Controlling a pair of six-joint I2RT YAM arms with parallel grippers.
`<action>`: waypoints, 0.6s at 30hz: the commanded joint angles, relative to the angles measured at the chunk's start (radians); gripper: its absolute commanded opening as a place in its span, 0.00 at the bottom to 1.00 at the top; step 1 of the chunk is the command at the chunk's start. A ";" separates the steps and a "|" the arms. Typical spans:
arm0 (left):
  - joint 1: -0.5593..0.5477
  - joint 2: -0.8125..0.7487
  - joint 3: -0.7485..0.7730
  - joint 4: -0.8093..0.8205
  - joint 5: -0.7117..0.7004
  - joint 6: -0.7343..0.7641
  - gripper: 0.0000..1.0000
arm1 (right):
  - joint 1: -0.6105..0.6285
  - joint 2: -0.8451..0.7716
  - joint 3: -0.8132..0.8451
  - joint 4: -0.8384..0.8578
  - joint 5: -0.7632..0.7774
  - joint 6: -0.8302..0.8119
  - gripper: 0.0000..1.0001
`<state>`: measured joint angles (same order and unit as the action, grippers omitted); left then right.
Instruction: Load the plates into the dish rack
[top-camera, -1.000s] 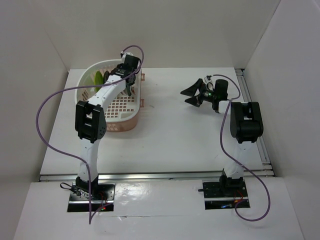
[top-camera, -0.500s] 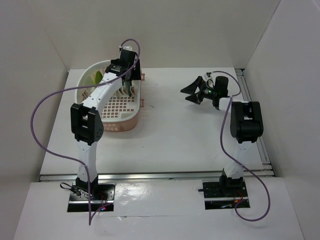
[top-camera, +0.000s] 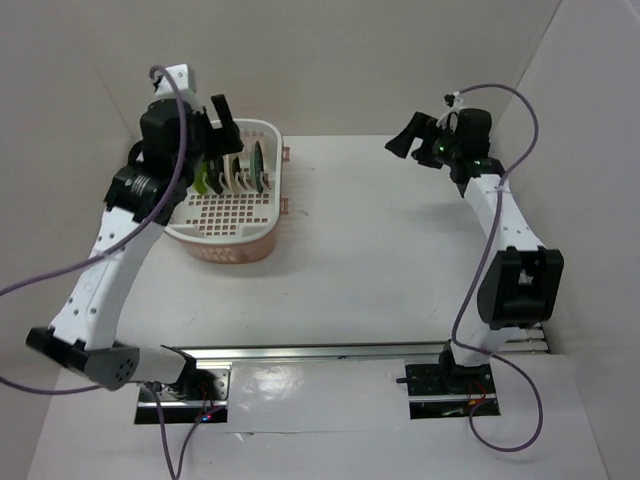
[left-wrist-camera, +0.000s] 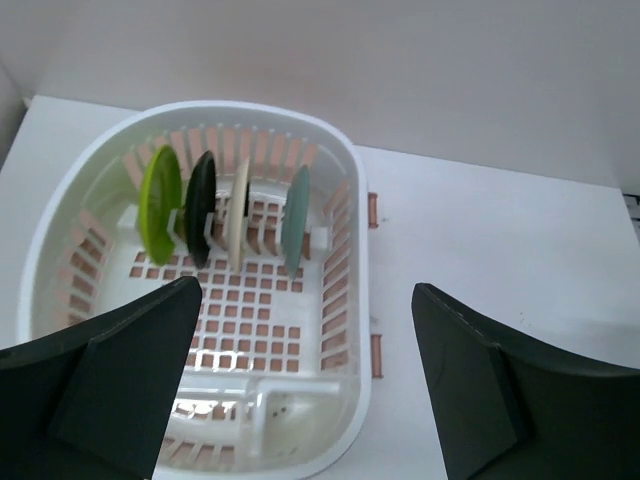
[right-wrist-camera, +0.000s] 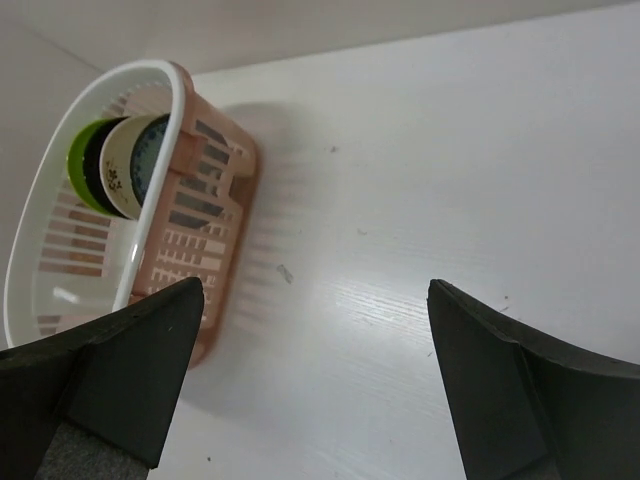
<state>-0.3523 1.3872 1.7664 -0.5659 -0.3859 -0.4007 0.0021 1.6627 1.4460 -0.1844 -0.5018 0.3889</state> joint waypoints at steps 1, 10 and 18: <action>0.003 -0.075 -0.108 -0.043 -0.034 -0.012 1.00 | 0.007 -0.127 -0.019 -0.086 0.126 -0.068 1.00; -0.057 -0.376 -0.441 -0.123 -0.073 -0.082 1.00 | 0.154 -0.360 -0.034 -0.257 0.317 -0.133 1.00; -0.103 -0.594 -0.457 -0.228 -0.116 -0.099 1.00 | 0.259 -0.642 -0.173 -0.429 0.526 -0.105 1.00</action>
<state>-0.4404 0.8539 1.2770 -0.7528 -0.4549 -0.4561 0.2279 1.0916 1.2739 -0.4988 -0.0837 0.2844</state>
